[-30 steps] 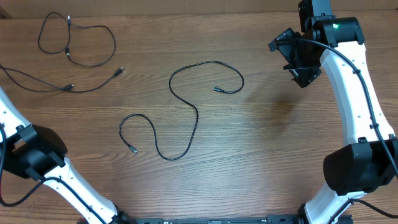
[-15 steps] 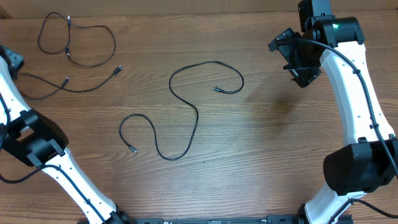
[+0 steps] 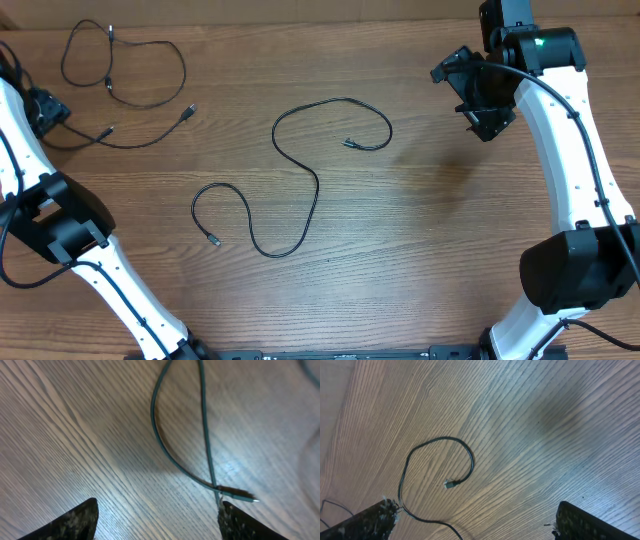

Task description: Untangle cables

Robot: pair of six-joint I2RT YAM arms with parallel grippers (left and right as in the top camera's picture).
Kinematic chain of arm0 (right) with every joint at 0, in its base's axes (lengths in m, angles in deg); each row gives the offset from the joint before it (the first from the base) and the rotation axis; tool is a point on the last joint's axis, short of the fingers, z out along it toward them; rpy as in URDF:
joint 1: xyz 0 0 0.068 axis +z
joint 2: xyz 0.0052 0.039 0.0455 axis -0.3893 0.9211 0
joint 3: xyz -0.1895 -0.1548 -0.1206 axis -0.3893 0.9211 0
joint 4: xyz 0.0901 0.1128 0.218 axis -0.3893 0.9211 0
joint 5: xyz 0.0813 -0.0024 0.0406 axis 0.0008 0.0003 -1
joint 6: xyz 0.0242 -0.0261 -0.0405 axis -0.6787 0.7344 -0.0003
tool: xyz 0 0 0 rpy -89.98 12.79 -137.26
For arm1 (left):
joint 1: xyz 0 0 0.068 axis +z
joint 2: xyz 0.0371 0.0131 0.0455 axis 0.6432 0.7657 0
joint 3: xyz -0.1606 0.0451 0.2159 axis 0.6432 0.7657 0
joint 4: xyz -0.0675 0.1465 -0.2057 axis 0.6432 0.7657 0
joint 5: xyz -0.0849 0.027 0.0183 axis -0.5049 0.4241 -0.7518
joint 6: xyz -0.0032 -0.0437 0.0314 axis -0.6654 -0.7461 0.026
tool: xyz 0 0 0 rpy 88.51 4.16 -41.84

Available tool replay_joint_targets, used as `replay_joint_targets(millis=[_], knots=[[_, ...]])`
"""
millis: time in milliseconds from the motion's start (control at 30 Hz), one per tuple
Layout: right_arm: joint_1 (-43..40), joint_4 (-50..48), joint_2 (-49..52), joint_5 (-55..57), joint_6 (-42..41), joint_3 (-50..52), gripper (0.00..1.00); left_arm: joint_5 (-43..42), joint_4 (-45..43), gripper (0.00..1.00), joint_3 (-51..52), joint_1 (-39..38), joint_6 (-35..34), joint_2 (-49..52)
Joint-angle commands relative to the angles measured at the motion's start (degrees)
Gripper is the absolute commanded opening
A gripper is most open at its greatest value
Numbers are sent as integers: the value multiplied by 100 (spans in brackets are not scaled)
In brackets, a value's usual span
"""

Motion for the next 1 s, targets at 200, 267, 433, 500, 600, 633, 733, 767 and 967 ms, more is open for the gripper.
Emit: replay_joint_targets(millis=[200,267,433,500,600,633,733,767,967], knots=[[-4,44,-52,-15,195,-35,100,-437,-319,68,22,20,68,754],[-4,46,-52,-17,195,-35,100,-634,-520,69,22,39,68,793],[-4,52,-52,-44,192,-35,100,-831,-831,70,26,55,63,960],[-4,66,-52,-107,192,-35,100,-809,-841,69,26,55,59,1064],[-4,66,-52,-164,192,-35,100,-741,-785,67,31,81,-59,1213],[-4,66,-52,-164,190,-35,100,-664,-741,66,31,105,-164,1270],[-4,66,-52,-166,192,-35,100,-643,-662,62,31,203,-256,1311],[-4,66,-52,-166,192,-35,100,-647,-669,59,31,232,-256,1311],[-4,66,-52,-166,192,-35,100,-667,-566,11,26,304,-254,1298]])
